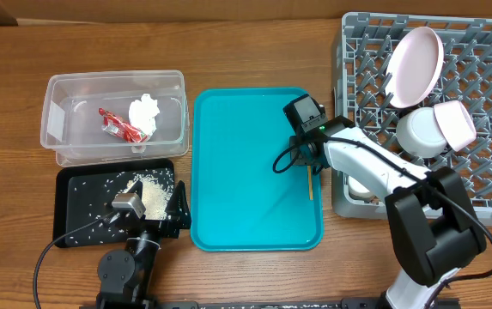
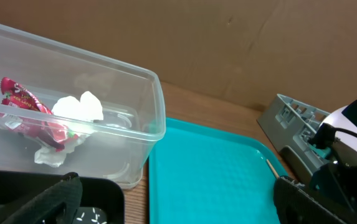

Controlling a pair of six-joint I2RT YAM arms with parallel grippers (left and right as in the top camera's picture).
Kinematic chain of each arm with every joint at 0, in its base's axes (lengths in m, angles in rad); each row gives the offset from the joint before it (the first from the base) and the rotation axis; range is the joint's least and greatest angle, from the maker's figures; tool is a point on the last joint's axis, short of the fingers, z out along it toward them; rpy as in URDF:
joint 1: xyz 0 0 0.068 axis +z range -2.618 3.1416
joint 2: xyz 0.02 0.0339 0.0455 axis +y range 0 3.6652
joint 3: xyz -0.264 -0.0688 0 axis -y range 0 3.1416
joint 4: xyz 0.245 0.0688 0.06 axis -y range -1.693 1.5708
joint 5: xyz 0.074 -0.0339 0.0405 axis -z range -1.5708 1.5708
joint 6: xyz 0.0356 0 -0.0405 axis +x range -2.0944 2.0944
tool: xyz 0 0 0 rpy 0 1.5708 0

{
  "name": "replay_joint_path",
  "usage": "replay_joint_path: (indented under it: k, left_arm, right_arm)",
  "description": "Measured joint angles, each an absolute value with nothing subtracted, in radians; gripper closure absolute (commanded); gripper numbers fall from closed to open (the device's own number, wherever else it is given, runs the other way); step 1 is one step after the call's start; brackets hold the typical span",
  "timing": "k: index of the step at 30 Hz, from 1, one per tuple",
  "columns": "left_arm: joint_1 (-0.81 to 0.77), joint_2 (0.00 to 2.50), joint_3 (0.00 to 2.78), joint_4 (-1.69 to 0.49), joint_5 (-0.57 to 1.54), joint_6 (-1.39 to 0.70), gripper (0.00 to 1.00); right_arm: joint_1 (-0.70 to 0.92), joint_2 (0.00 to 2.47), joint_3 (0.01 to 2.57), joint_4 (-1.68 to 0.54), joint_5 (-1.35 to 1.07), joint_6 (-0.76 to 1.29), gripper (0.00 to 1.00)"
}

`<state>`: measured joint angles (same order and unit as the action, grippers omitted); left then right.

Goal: Sort waste into correct bins and load items into the dishwasher
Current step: 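Lift the chopsticks and place them into the dish rack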

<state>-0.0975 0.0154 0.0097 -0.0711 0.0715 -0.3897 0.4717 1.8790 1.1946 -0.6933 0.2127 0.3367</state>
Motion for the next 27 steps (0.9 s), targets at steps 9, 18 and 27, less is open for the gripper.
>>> replay_joint_path:
  k: [9, 18, 27]
  left_arm:
    - [-0.097, 0.015, 0.01, -0.071, 0.072, -0.39, 0.0]
    - [-0.097, 0.015, 0.01, -0.071, 0.072, -0.39, 0.0]
    - [-0.097, 0.015, 0.01, -0.071, 0.072, -0.39, 0.0]
  right_arm:
    - [0.477, 1.935, 1.209, -0.709, 0.185, 0.339, 0.9]
    - [0.473, 1.934, 1.236, -0.822, 0.129, 0.34, 0.96]
    - [0.454, 1.77, 1.303, -0.871, 0.089, 0.339, 0.96]
